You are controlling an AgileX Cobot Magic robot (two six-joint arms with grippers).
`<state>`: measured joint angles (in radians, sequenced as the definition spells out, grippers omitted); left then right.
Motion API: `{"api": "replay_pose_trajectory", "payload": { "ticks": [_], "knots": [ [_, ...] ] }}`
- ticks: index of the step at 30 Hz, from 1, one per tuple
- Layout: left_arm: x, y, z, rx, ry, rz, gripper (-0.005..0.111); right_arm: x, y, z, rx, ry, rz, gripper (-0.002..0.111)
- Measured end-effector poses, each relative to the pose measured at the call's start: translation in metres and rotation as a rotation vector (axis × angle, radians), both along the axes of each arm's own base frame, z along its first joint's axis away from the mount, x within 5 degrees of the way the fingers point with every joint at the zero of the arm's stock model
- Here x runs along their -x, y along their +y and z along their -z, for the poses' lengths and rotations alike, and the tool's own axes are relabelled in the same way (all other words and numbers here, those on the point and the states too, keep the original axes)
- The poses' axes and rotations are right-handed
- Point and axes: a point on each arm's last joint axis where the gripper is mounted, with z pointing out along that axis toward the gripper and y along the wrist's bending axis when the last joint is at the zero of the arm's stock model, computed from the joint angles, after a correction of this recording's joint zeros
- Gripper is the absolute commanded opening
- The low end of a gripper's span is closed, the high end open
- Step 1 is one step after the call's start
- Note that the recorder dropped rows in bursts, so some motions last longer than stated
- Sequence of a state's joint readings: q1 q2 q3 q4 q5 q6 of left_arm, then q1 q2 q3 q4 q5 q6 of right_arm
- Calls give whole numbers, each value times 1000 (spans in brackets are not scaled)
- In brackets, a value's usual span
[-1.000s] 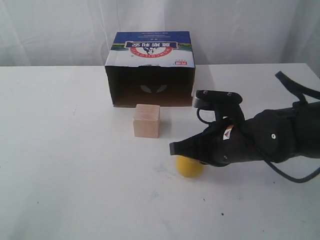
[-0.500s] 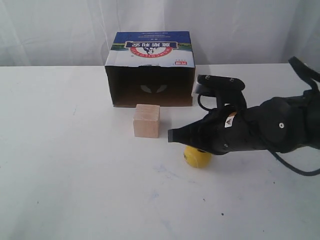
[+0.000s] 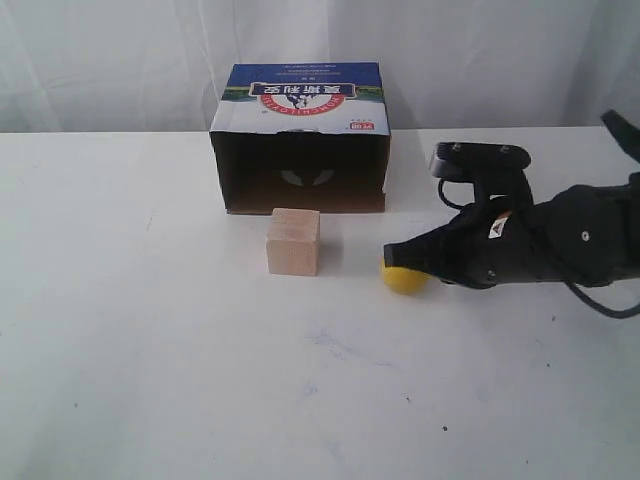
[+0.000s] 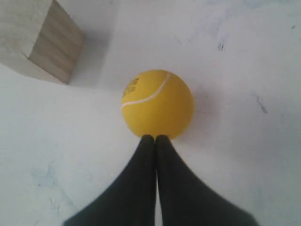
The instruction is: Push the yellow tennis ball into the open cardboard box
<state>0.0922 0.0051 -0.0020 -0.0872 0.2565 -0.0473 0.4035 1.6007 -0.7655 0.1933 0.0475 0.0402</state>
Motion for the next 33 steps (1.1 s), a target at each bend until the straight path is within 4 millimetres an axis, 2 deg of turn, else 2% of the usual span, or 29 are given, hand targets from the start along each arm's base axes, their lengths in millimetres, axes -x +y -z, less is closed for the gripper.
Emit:
{"api": "replay_pose_trajectory", "payload": {
  "ticks": [2,5,10,28,33],
  "knots": [
    [0,0,0,0,0,0,0,-11,-1,8,6,-54,11,0],
    [0,0,0,0,0,0,0,-40,-5,28,17,-68,53,0],
    [0,0,0,0,0,0,0,-60,0,43,25,-46,59,0],
    [0,0,0,0,0,0,0,-68,2,40,17,-81,61,0],
    [0,0,0,0,0,0,0,-69,3,47,21,-77,63,0]
  ]
}}
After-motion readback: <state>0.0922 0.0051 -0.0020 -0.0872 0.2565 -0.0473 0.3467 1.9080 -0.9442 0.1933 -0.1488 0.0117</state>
